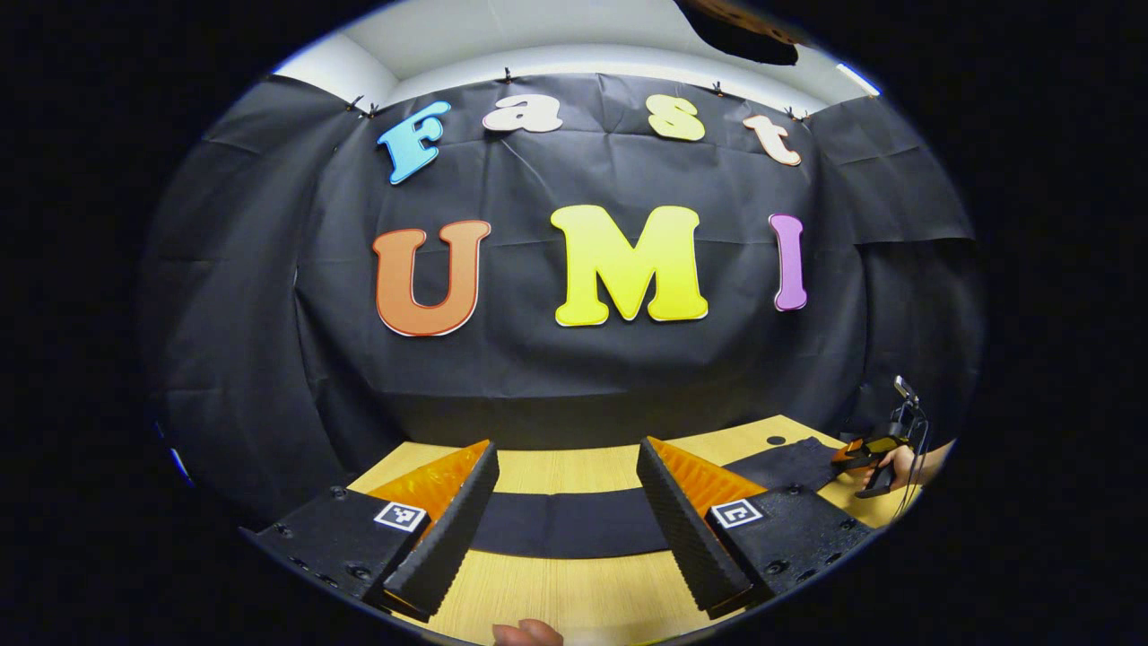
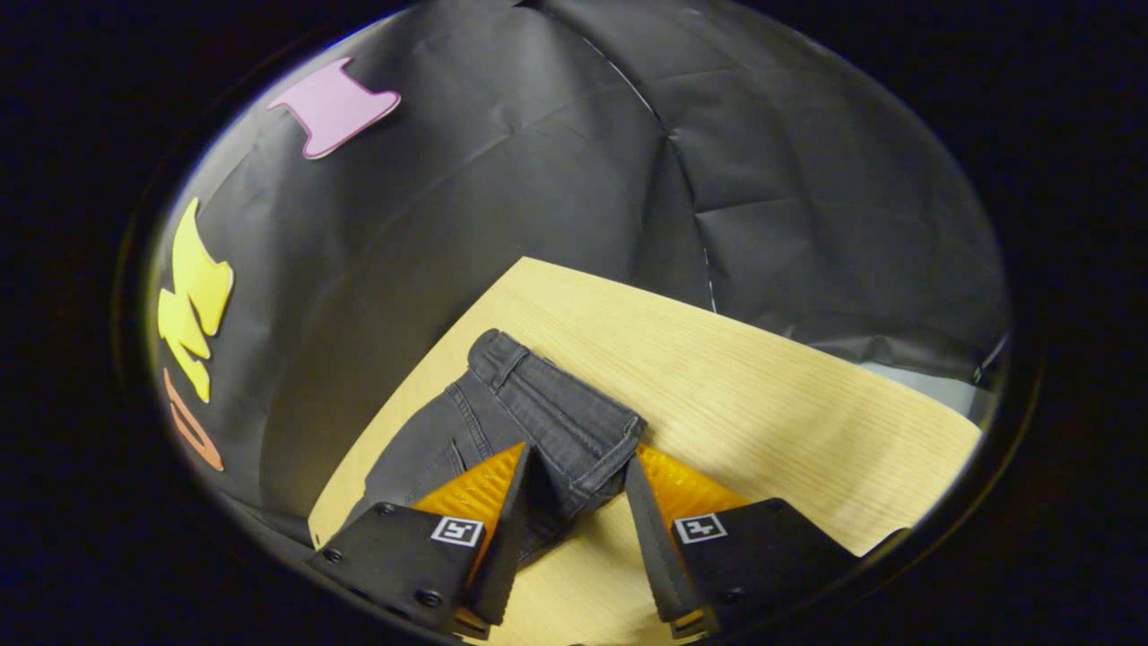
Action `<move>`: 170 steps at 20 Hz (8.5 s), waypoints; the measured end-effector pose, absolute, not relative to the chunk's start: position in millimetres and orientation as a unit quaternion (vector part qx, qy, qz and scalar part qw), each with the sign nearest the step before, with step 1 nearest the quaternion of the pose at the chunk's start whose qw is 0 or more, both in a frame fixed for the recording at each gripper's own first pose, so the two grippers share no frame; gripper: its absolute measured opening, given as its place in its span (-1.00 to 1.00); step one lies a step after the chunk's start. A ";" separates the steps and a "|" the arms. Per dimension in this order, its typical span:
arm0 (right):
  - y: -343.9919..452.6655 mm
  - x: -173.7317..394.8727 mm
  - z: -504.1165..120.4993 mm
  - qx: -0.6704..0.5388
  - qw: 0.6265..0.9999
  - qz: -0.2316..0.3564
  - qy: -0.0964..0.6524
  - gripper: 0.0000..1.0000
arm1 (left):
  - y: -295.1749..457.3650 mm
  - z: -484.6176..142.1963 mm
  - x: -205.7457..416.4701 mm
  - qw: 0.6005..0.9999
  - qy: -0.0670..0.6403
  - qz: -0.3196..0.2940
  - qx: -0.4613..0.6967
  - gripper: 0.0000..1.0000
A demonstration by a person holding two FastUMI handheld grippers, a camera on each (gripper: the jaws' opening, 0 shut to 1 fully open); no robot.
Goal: Grasp the waist and the cuffs of the jeans and fold them to make the two legs overlap; first hold the waist and fold one-third of the jeans toward the cuffs, then hold the cuffs and fold the remaining one-third in the same direction to finish folding.
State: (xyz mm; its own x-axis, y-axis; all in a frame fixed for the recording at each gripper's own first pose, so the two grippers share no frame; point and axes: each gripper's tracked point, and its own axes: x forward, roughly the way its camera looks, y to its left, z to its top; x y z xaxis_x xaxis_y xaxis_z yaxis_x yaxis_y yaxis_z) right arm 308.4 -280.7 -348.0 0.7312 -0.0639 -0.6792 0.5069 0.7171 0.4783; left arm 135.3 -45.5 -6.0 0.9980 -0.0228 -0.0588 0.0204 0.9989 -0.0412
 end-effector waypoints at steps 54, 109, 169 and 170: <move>271.2 243.0 -339.4 0.028 0.937 0.203 0.284 -0.71 | 187.7 -54.9 61.6 0.981 0.061 0.136 -0.122 0.94; -127.1 148.4 -3.4 -0.029 0.998 -0.015 0.048 0.92 | 214.0 -293.8 299.2 0.767 0.235 0.160 -0.575 -0.82; -180.0 119.8 -23.7 0.045 0.996 -0.061 0.052 0.92 | -182.5 -143.1 214.1 0.960 0.200 -0.140 -0.139 0.83; -166.3 121.2 -26.7 0.047 0.996 -0.053 0.054 0.92 | -164.4 -132.8 208.6 0.965 0.188 -0.134 -0.126 0.84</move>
